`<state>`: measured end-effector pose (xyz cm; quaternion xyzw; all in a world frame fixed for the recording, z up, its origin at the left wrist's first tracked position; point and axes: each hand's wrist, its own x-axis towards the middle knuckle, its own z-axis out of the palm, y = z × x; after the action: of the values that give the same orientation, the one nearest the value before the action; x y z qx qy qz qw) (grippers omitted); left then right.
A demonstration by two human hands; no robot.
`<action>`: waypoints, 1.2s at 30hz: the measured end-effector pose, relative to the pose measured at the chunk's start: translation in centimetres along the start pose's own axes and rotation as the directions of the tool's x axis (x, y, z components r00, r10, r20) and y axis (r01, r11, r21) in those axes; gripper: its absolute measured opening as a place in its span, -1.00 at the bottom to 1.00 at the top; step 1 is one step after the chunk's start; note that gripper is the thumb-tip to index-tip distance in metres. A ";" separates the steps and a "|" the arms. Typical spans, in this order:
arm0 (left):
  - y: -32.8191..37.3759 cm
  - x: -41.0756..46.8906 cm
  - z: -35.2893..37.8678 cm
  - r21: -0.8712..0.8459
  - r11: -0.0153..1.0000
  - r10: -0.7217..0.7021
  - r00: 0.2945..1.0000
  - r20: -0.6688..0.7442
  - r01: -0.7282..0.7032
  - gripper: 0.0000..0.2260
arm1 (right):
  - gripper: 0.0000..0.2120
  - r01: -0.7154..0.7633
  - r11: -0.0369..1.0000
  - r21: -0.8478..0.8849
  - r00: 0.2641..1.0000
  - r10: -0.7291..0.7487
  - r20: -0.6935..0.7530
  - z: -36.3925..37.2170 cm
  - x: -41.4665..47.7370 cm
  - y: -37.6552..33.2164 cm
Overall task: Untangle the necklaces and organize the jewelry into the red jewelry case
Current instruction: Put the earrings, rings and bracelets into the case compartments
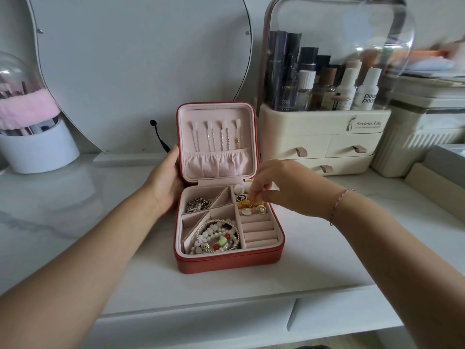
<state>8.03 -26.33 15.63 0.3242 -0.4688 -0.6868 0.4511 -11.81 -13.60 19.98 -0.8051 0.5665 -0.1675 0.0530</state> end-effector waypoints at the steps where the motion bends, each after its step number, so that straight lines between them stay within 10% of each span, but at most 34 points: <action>1: 0.0 0.0 0.0 0.008 1.000 0.001 1.000 -0.002 -0.001 -0.60 | -0.89 0.005 1.000 0.016 1.000 -0.004 -0.023 0.2 -0.1 0.2; 11: 0.3 -0.6 0.2 0.098 0.995 0.033 0.999 -0.018 -0.031 -0.62 | -0.91 -0.031 0.982 0.189 0.969 0.076 -0.235 0.7 -1.5 2.3; 16: 0.3 -0.6 0.2 0.112 0.992 0.056 0.998 -0.033 -0.052 -0.67 | -0.89 -0.194 0.931 0.310 0.795 0.335 -0.506 -1.2 -2.7 6.0; 29: -0.1 0.1 0.3 0.079 0.993 0.085 0.996 -0.023 -0.083 -0.72 | -0.94 -0.365 0.924 0.113 0.907 0.381 -0.182 1.9 -4.3 7.4; 36: 0.1 -0.3 0.5 0.048 0.996 0.079 0.997 -0.010 -0.079 -0.71 | -0.93 -0.354 0.932 0.072 0.903 0.361 -0.232 2.2 -4.3 5.5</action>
<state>7.72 -25.84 15.89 0.3200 -0.4950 -0.6550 0.4727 -17.29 -11.78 15.48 -0.6604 0.7042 -0.2596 0.0250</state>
